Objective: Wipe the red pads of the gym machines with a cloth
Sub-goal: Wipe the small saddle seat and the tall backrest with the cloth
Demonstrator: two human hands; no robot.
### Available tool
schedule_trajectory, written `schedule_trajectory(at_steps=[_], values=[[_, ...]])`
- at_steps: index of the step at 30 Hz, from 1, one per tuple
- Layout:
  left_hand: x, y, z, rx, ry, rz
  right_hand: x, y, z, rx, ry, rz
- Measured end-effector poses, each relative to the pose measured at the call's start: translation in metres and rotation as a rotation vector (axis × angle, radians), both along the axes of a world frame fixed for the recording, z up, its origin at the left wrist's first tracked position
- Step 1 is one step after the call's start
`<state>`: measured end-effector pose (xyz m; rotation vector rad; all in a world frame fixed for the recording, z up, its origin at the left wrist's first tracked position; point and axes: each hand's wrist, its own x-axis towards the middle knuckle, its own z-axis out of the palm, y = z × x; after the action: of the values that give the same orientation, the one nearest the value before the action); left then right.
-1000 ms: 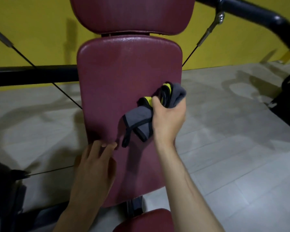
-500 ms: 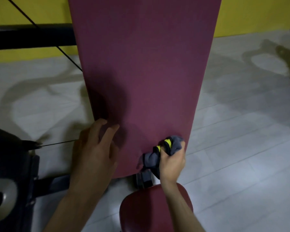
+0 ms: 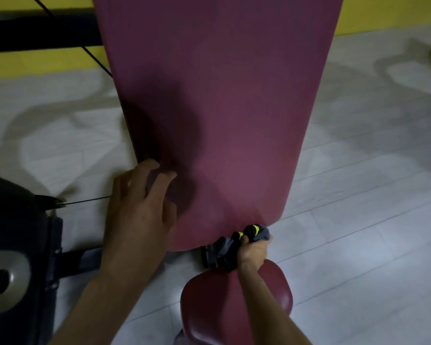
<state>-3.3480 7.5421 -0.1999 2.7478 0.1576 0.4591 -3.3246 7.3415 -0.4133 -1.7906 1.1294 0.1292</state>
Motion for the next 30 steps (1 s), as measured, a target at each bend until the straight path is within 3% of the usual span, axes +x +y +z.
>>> schedule_trajectory(at_steps=[5,13,19,23,30], values=[[-0.001,0.001,0.000,-0.039,0.016,-0.022,0.006,0.009,0.045,0.105,-0.095,0.003],[0.000,0.013,0.035,-0.301,0.119,-0.044,0.067,0.066,0.246,0.195,-0.650,-0.062],[0.010,0.029,0.050,-0.201,0.140,-0.158,0.110,0.104,0.372,0.109,-0.969,0.012],[0.010,0.038,0.035,-0.143,0.089,-0.171,0.108,0.106,0.357,-0.029,-0.995,0.088],[-0.004,0.039,0.012,-0.175,0.012,-0.189,0.048,0.080,0.212,-0.123,-0.731,0.184]])
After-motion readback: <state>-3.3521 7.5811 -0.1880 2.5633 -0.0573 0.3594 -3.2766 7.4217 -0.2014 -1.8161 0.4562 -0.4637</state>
